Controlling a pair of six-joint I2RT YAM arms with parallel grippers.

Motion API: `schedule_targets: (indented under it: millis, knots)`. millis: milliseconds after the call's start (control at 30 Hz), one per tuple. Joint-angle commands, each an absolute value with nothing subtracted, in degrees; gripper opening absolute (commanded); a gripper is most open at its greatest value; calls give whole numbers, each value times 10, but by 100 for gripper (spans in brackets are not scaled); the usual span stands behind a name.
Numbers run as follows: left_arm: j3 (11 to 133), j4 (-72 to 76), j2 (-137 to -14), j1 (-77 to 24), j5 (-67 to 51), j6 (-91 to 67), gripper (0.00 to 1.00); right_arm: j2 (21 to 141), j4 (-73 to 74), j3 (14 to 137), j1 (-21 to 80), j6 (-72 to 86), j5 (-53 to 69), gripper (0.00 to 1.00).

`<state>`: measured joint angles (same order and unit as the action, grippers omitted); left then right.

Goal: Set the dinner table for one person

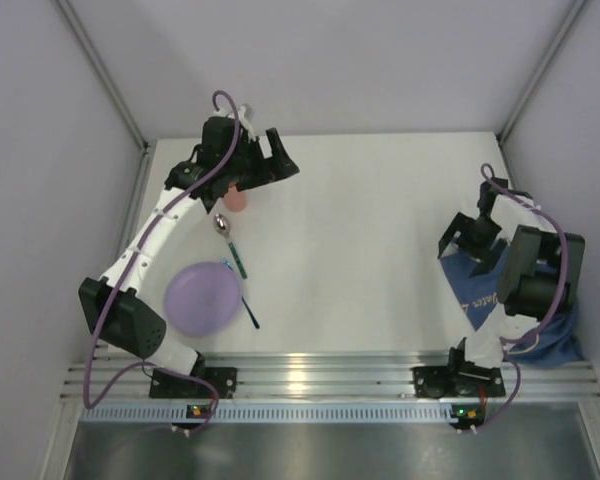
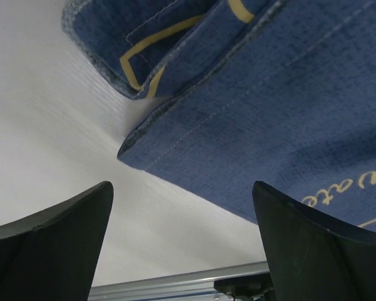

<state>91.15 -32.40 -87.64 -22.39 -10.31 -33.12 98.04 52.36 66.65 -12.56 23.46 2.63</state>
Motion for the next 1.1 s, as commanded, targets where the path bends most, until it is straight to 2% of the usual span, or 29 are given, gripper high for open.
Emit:
schedule_targets:
  millis: [0,133,167,233,267,333,367,400,433,533,633,833,900,933,967,1000,1067]
  knots:
    - [886,-365,-850,-222,-75,-307,99,1014,494,664,-105,231,12,93]
    - [881,-374,-834,-222,-72,-294,99,1046,469,665,-93,233,17,81]
    - [881,-375,-833,-222,-70,-292,99,1058,467,666,-87,233,14,72]
    - [882,-381,-832,-222,-69,-289,99,1069,459,665,-80,233,9,66]
    - [884,-381,-831,-222,-70,-288,99,1077,455,664,-76,233,5,52]
    - [883,-381,-828,-223,-74,-288,99,1086,448,664,-72,234,4,37]
    - [883,-382,-828,-223,-76,-288,99,1094,447,663,-70,235,4,16]
    - [883,-382,-828,-223,-77,-287,99,1094,448,664,-70,239,4,5]
    - [882,-383,-827,-223,-79,-286,99,1095,448,666,-69,239,6,0]
    - [878,-384,-823,-225,-78,-285,99,1071,469,692,-48,243,7,0]
    - [877,-385,-816,-233,-61,-286,99,1027,518,765,22,250,2,0]
    - [868,-375,-789,-243,18,-295,99,1020,616,966,270,279,-3,0]
    - [860,-373,-782,-244,35,-297,99,1028,611,979,346,290,41,0]
    - [858,-371,-776,-244,37,-296,99,1030,596,973,365,292,58,5]
    - [854,-371,-774,-244,37,-295,99,1031,589,967,392,292,78,74]
    - [853,-371,-773,-244,37,-294,99,1030,584,958,402,295,76,99]
    - [846,-377,-774,-245,30,-294,99,1020,574,928,407,297,67,100]
